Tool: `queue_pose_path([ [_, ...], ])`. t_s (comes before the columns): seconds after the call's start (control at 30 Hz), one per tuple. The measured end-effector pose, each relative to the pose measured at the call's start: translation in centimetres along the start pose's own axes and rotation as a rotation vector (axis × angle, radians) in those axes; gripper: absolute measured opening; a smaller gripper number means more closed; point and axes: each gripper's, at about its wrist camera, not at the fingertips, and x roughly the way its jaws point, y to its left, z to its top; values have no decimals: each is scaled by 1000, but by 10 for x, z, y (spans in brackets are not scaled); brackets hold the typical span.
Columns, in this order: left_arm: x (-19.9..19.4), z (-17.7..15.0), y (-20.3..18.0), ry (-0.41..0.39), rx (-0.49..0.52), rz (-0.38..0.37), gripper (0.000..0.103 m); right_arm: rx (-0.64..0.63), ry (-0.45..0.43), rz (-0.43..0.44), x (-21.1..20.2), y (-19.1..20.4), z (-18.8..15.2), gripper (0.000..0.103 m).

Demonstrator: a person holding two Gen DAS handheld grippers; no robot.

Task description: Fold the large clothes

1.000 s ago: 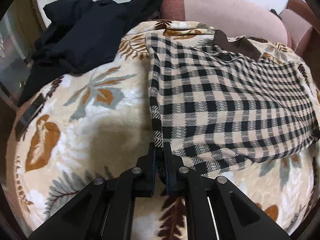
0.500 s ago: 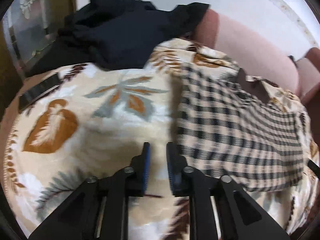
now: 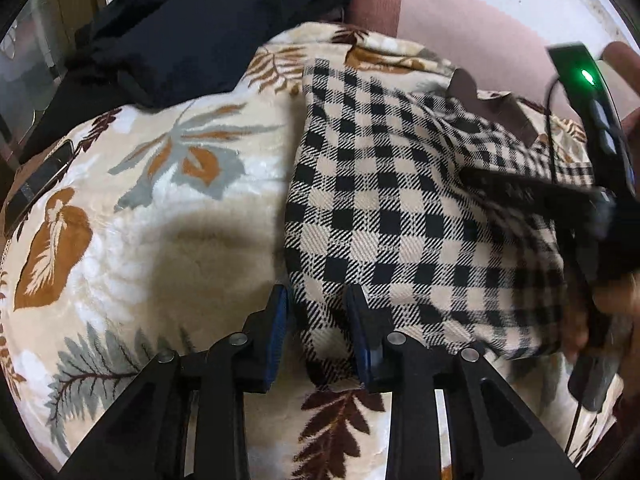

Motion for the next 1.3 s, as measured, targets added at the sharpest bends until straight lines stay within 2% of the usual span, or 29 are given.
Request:
queue_pose_path([
  [0.07, 2, -1, 0, 4, -1, 6, 31, -5, 24, -80, 5, -3, 6, 66],
  [0.13, 2, 0, -1, 9, 6, 16, 31, -12, 32, -92, -1, -8, 12, 70],
  [0.2, -1, 1, 2, -2, -1, 25, 31, -24, 4, -109, -17, -14, 11, 70],
  [0.27, -7, 3, 8, -22, -21, 41, 31, -35, -43, -108, -40, -21, 5, 65],
  [0.4, -16, 4, 24, -26, -83, -6, 31, -64, -100, -21, -72, -16, -3, 47],
  [0.43, -17, 5, 28, -23, -96, -19, 31, -82, -95, 21, -77, -10, -3, 40],
  [0.47, -18, 5, 30, -21, -103, -29, 31, -95, -87, 52, -78, -4, -2, 39],
  [0.53, -19, 4, 32, -18, -93, -26, 31, -155, -63, 129, -77, 21, 3, 37],
  [0.67, -12, -3, 31, 10, -45, 19, 31, -277, 28, 207, -54, 76, 10, 37],
  [0.77, 5, -9, 42, 75, -53, 47, 29, -349, 101, 193, -21, 114, 16, 37],
  [0.93, 0, -12, 59, 61, -82, -46, 29, -390, 159, 85, 34, 155, 34, 37],
  [1.0, -2, -11, 67, 65, -117, -91, 29, -387, 143, 61, 42, 163, 40, 37],
  [1.1, -6, -9, 77, 55, -166, -122, 29, -327, 101, 87, 28, 156, 49, 37],
  [1.17, -11, -6, 81, 33, -189, -125, 29, -288, 21, 103, 1, 143, 47, 37],
  [1.3, -13, -4, 78, 26, -206, -142, 29, -283, -45, 145, -47, 120, 16, 37],
])
